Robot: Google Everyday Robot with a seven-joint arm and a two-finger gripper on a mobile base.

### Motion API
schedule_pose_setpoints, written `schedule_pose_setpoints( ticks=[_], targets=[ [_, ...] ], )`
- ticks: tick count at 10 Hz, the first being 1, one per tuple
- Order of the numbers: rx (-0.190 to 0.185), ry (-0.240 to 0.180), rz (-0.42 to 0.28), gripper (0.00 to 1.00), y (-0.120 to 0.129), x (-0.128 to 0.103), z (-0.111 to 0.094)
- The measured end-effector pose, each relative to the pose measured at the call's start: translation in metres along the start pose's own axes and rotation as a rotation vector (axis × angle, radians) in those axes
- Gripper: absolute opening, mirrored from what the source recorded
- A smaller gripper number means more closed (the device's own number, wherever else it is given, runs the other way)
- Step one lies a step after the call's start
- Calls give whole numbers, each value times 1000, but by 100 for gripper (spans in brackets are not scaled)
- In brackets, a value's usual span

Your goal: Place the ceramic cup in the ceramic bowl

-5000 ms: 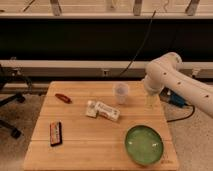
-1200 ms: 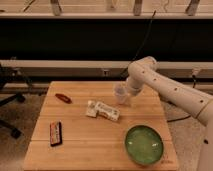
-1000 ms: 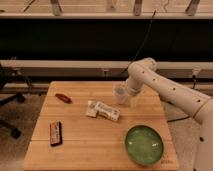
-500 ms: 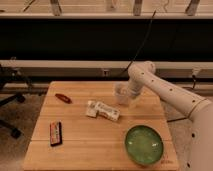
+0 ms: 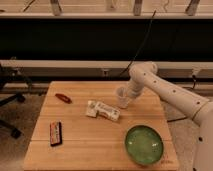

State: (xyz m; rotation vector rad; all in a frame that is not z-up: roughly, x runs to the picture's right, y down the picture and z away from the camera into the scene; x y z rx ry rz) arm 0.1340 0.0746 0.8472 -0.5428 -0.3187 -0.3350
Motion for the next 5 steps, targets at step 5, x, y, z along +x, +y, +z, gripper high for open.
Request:
schedule_pose_setpoints(
  ticks=[5],
  targets=[
    [-16, -14, -20, 0, 19, -11, -42]
  ],
)
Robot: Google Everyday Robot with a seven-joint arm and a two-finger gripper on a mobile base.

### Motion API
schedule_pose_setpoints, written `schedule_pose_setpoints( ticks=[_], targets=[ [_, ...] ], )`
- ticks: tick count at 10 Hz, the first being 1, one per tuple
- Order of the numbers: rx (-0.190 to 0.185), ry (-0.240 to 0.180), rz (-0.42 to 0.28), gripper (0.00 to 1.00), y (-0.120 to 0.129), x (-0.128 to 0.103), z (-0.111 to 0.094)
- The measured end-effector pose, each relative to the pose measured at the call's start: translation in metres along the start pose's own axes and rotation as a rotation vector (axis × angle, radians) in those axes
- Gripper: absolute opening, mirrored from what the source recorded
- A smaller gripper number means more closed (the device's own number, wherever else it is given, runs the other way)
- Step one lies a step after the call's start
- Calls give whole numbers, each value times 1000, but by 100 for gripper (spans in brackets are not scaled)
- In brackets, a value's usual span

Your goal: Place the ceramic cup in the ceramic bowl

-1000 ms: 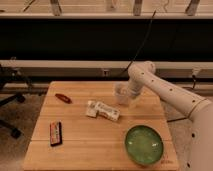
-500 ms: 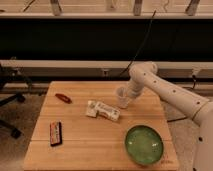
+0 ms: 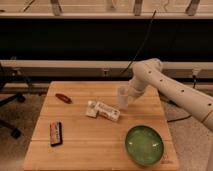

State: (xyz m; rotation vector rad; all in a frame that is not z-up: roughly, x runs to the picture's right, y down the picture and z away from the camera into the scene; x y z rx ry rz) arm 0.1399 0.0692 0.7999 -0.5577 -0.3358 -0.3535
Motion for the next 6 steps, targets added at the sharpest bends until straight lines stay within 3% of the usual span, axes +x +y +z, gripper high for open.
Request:
schedule_pose_setpoints(
  ticks=[3, 6],
  targets=[
    [-14, -11, -18, 0, 20, -13, -41],
    [-25, -11, -22, 0, 46, -11, -67]
  ],
)
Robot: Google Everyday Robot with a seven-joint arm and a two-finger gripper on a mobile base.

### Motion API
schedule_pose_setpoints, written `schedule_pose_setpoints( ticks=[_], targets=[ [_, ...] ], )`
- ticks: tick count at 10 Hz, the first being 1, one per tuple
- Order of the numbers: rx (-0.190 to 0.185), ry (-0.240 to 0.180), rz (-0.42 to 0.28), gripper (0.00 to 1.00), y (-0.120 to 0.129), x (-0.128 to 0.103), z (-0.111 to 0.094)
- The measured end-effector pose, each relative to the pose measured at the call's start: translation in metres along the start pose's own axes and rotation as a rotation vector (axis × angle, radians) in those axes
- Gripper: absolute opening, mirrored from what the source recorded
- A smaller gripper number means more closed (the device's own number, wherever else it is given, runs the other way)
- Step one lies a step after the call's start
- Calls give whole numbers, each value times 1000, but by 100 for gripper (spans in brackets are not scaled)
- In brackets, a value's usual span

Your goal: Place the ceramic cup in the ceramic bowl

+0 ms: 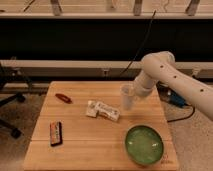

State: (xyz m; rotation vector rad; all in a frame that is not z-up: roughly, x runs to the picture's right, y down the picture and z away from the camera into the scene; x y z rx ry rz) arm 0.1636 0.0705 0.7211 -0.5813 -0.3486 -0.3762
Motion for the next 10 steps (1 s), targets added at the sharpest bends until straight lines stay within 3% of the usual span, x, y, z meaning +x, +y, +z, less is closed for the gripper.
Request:
schedule_pose_setpoints(
  ticks=[6, 10],
  targets=[
    [-13, 0, 9, 0, 71, 17, -15],
    [-32, -12, 15, 0, 102, 17, 9]
  ],
)
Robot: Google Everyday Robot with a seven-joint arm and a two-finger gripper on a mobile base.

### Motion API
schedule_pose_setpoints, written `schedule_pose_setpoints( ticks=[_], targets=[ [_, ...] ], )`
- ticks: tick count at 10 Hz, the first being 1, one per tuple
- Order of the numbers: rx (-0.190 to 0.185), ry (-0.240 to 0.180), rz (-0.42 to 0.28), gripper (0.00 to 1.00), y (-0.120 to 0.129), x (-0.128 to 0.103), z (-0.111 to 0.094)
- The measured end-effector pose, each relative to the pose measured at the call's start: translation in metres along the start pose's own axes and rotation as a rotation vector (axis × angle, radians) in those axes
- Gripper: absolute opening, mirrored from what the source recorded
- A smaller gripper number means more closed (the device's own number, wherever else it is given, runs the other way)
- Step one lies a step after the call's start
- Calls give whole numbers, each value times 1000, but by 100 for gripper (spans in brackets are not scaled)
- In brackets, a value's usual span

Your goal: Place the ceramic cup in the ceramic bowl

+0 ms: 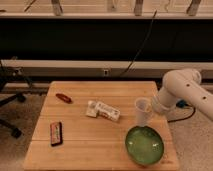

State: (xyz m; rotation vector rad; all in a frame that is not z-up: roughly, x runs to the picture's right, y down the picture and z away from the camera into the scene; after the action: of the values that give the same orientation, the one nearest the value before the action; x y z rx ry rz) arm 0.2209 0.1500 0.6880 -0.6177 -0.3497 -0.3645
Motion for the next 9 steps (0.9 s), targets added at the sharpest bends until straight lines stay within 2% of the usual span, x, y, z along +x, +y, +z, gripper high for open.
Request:
schedule_pose_setpoints(
  ticks=[9],
  targets=[
    [-33, -7, -7, 0, 17, 0, 20]
  ],
)
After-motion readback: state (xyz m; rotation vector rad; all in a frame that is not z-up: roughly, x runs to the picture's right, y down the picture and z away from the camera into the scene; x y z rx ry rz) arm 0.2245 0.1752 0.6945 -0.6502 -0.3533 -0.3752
